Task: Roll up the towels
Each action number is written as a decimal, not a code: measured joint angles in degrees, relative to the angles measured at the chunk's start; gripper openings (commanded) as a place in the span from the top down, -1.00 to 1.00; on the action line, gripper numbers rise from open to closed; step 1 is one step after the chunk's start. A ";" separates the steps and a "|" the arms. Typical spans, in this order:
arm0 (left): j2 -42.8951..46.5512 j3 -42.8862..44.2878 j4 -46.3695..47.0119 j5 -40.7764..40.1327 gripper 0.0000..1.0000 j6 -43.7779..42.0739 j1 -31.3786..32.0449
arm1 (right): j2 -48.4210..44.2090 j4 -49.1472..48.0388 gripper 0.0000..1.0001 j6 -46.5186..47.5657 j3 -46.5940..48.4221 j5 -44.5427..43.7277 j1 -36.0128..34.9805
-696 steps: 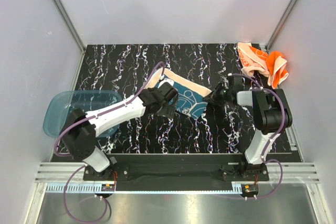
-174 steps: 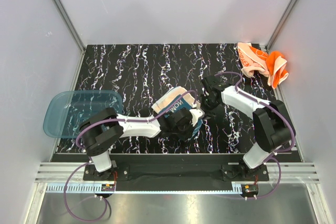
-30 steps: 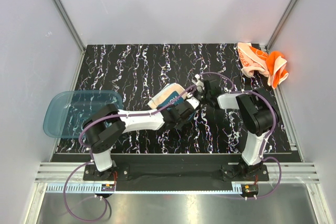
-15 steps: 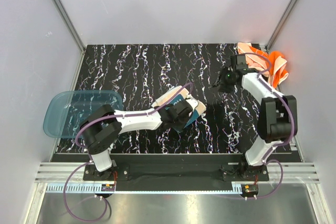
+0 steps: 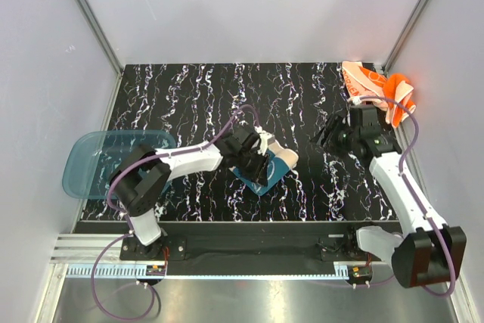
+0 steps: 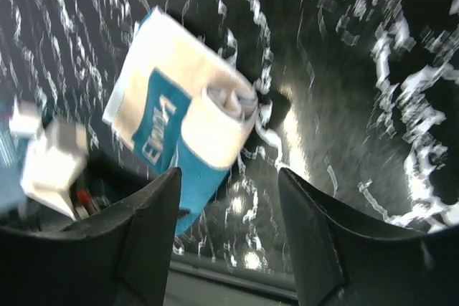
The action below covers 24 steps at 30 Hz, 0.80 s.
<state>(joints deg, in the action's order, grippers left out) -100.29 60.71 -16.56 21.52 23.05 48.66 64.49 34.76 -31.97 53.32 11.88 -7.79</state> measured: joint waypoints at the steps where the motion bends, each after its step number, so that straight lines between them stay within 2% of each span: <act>1: -0.33 0.24 -0.13 2.58 0.33 0.81 -0.83 | -1.16 -0.48 -0.30 -0.13 -1.77 1.16 -0.04; 6: -4.15 1.70 0.61 14.67 0.31 4.81 -4.74 | -5.20 -4.66 -0.31 -1.44 -9.88 8.00 -0.61; 12: -8.39 1.73 4.52 24.57 0.30 10.29 -8.28 | -4.70 -17.00 -0.26 -5.35 -17.00 14.88 -4.59; 18: -12.13 1.75 10.47 31.74 0.28 16.31 -10.32 | 1.42 -33.73 -0.08 -10.51 -21.44 20.11 -8.81; 19: -12.52 1.75 11.21 32.52 0.28 17.09 -10.67 | 2.97 -35.87 0.06 -10.95 -21.57 20.70 -9.01; 24: -13.99 1.75 13.68 35.65 0.27 19.85 -12.17 | 10.97 -43.67 0.18 -11.37 -20.85 22.45 -9.11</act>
<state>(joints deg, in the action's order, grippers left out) -114.28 62.46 -2.87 57.17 42.89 36.49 75.46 -8.91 -43.33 32.47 34.33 -16.91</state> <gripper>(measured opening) 0.363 0.428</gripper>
